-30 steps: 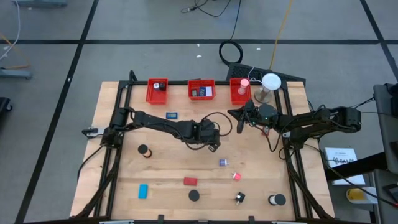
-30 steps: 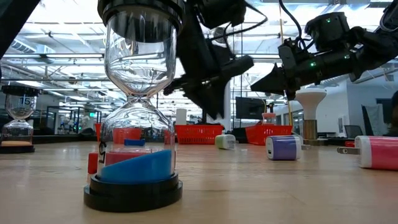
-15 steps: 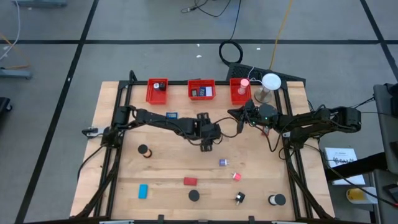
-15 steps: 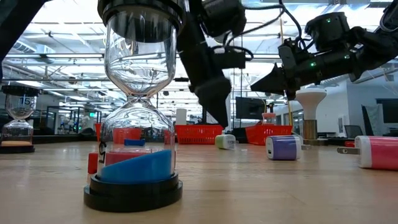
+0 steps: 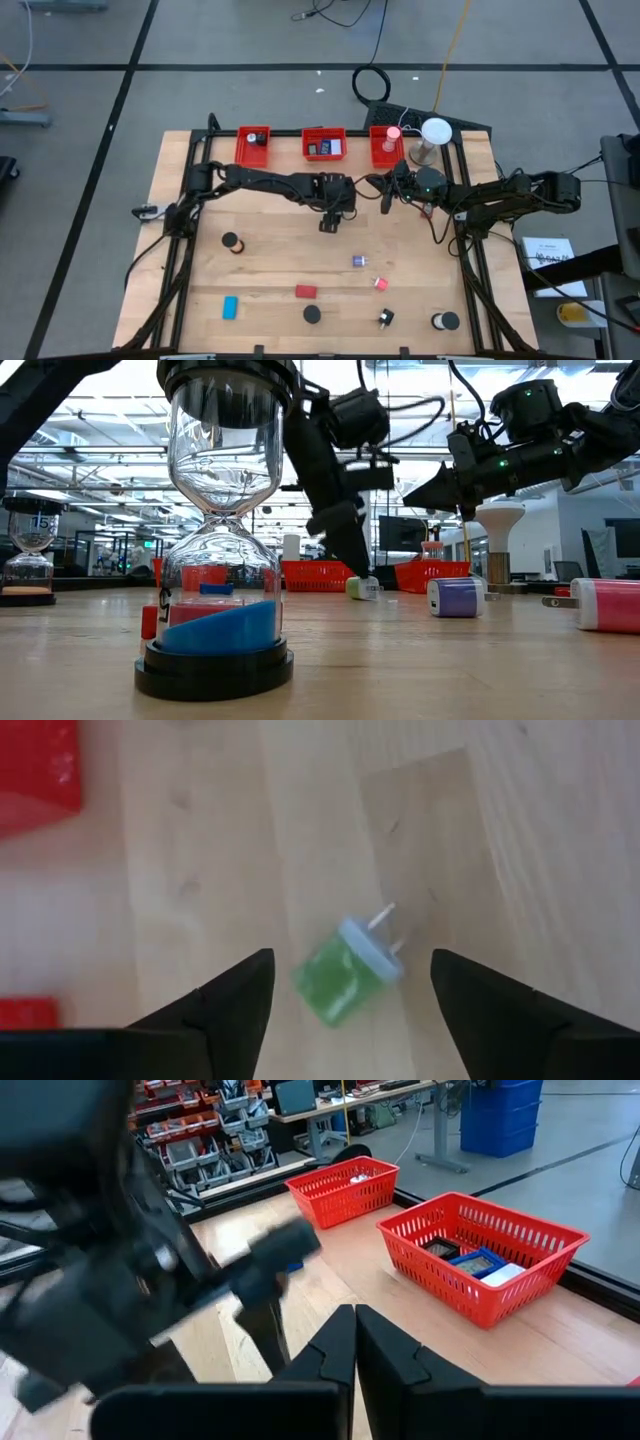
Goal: Pick & Place Office items
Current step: Put the green charger adapter into the left red bin
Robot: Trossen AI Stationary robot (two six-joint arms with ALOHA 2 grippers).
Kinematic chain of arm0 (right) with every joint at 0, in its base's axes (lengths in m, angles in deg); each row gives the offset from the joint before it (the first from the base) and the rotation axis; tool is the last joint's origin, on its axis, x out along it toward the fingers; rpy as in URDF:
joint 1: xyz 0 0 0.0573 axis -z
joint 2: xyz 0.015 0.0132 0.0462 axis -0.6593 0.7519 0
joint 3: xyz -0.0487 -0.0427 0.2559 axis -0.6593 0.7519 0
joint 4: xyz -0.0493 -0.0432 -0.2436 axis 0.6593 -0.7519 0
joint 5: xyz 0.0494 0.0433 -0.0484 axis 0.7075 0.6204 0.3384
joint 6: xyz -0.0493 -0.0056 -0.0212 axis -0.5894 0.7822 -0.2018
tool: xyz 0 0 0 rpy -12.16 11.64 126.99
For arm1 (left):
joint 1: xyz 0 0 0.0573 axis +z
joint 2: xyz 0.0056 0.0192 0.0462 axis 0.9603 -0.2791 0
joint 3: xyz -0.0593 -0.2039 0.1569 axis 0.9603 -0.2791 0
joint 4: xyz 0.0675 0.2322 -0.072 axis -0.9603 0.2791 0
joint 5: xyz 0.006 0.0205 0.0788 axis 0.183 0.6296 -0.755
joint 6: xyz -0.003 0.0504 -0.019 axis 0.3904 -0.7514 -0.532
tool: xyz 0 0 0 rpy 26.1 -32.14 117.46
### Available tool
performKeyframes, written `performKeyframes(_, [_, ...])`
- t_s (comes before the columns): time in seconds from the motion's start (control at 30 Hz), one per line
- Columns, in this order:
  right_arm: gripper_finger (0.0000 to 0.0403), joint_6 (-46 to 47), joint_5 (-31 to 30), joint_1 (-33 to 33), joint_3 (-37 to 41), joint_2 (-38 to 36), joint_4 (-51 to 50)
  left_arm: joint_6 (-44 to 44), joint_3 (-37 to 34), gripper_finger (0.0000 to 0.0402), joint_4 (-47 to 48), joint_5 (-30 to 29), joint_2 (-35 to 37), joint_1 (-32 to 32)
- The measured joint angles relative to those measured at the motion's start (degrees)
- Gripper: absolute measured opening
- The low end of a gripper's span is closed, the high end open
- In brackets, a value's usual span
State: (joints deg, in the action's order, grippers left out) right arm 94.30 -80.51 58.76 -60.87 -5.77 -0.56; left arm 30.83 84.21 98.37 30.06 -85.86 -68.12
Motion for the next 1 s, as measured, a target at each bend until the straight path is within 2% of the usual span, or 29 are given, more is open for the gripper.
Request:
performKeyframes(0.27, [0.0002, -0.02, 0.0, 0.01, 0.0, 0.0, -0.11, -1.94, 0.0, 0.0248, -2.62, 0.46, -1.72, -0.07])
performKeyframes(0.37, [0.0002, -0.01, 0.0, 0.02, 0.0, 0.0, -0.16, 0.45, 0.0, 0.0235, -1.16, 1.06, -1.72, -0.07])
performKeyframes(0.77, [0.0002, -0.02, 0.0, 0.01, 0.0, 0.0, -0.26, 10.83, 0.04, 0.0128, 5.28, 1.24, -1.57, -1.71])
performKeyframes(0.87, [0.0004, 0.0, 0.0, 0.0, 0.0, 0.0, -0.24, 13.94, 0.13, 0.0129, 8.33, 1.01, -1.51, -2.39])
performKeyframes(1.0, [0.0003, -0.01, 0.0, 0.01, 0.0, 0.0, -0.21, 19.12, 0.24, 0.0155, 15.24, 1.27, -0.72, -2.99])
